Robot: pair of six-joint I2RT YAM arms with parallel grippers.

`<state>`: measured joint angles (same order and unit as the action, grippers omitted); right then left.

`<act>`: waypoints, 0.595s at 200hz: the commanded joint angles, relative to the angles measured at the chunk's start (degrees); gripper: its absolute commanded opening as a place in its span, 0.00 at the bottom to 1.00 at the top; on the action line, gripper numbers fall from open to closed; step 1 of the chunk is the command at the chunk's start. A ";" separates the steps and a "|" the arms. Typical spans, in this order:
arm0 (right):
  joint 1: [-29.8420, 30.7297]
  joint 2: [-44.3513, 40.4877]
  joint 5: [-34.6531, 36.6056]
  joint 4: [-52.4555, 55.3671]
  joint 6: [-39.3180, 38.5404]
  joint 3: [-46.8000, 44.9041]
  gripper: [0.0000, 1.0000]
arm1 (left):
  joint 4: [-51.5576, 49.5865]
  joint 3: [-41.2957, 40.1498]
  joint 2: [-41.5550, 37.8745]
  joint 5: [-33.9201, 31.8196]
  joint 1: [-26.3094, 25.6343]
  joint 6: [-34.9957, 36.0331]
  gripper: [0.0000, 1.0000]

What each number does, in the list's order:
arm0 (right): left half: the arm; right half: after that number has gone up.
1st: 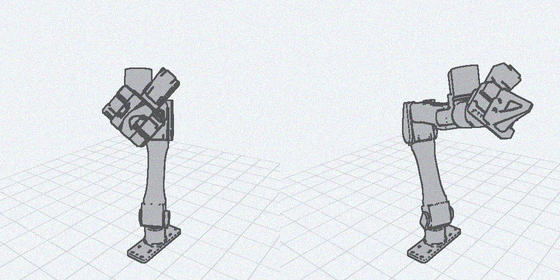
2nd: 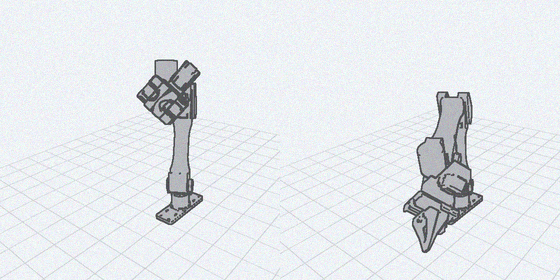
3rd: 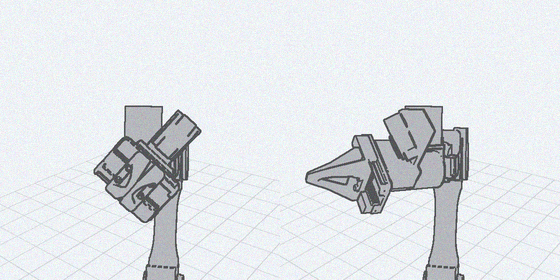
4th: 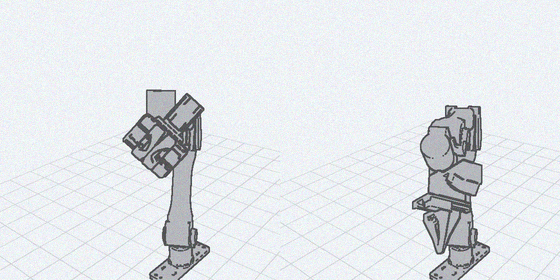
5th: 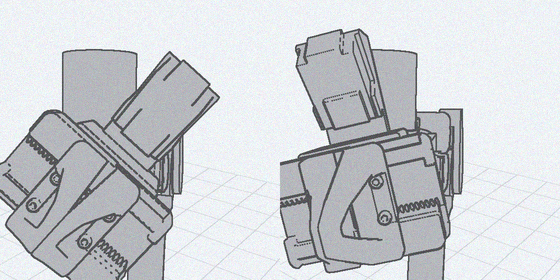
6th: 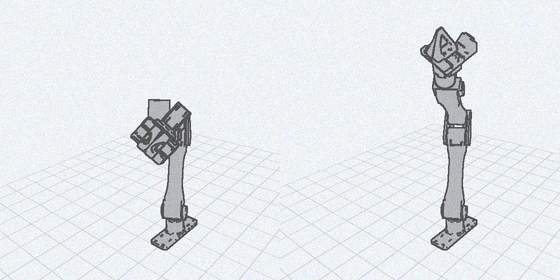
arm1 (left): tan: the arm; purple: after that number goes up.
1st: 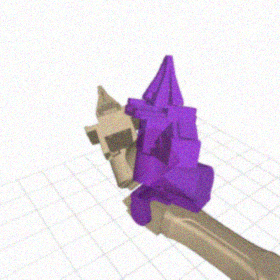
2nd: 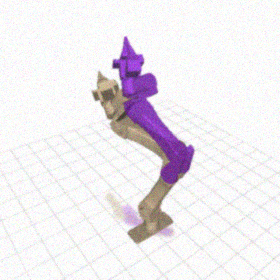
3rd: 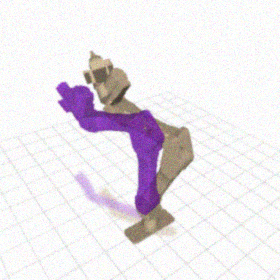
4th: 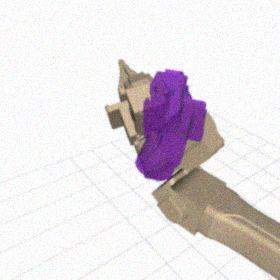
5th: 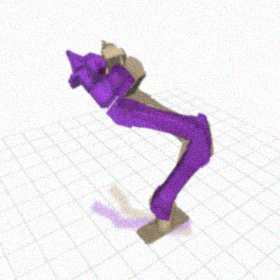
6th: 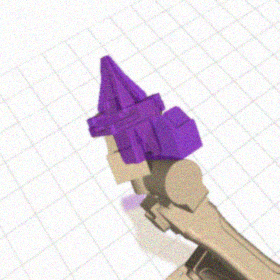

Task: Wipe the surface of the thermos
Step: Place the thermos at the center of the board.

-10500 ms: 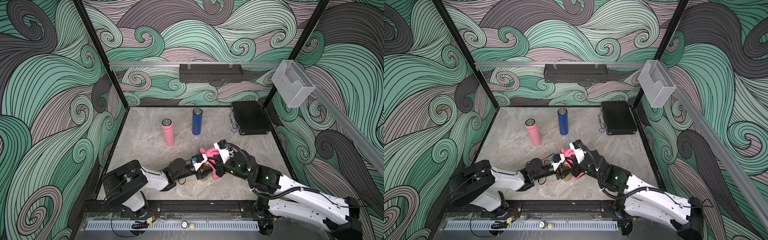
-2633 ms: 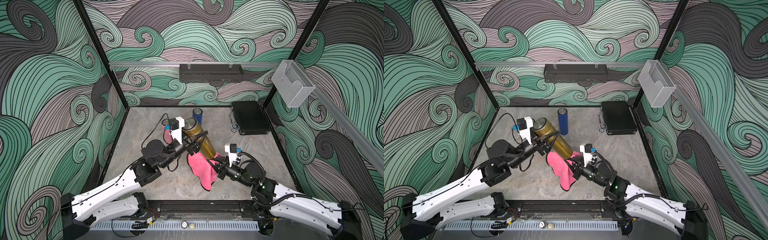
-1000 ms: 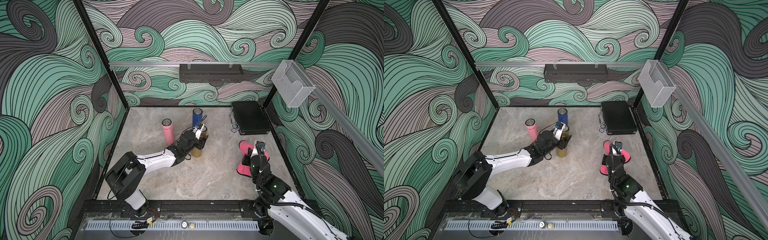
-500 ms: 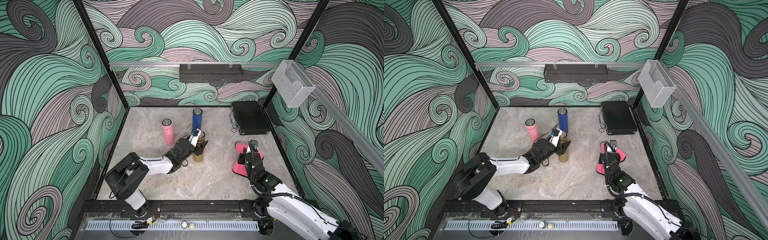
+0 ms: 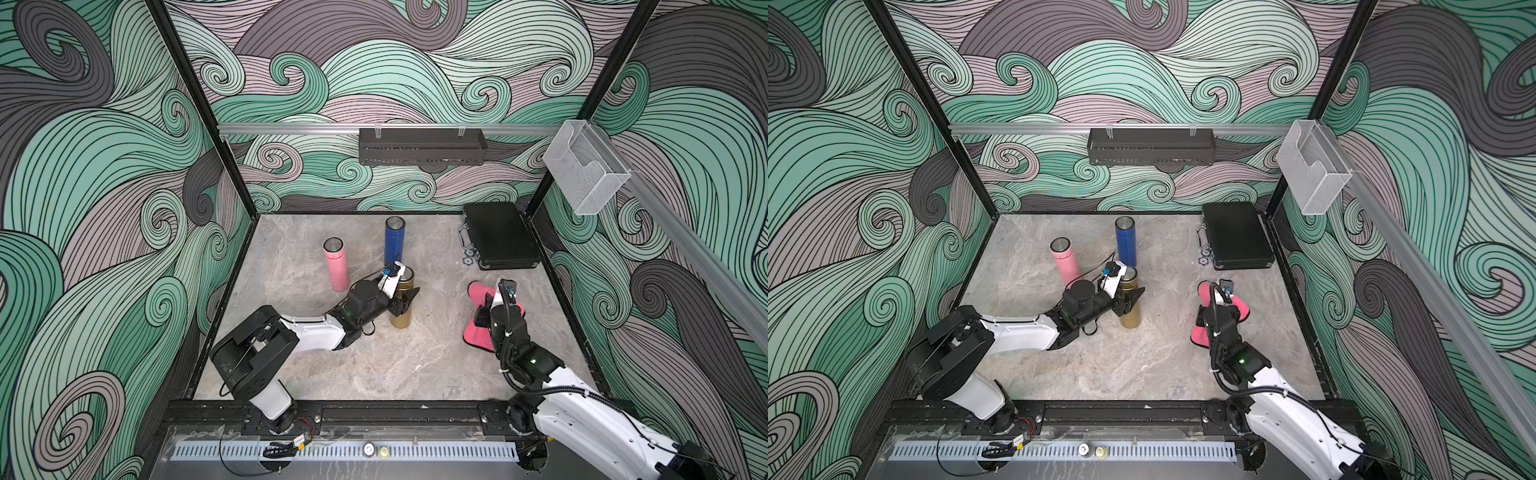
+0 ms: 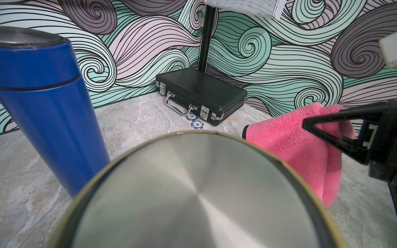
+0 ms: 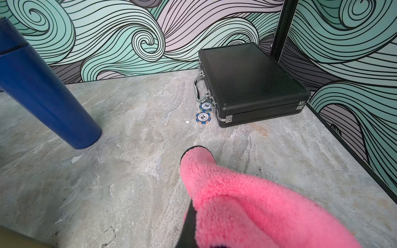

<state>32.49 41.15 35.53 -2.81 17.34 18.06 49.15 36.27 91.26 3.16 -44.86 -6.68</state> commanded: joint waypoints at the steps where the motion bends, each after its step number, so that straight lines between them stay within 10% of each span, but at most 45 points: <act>1: -0.34 -0.27 -0.20 -0.92 0.15 -0.14 0.00 | 4.83 0.89 1.44 0.09 -0.01 1.99 0.00; 119: -0.42 -0.02 -0.33 -1.14 0.12 -0.14 0.00 | 9.62 8.67 9.30 -1.20 13.14 3.01 0.00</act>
<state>32.47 40.84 35.31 -2.83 17.34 18.06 52.82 40.93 97.60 -0.64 -34.61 -2.63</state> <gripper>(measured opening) 0.060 0.653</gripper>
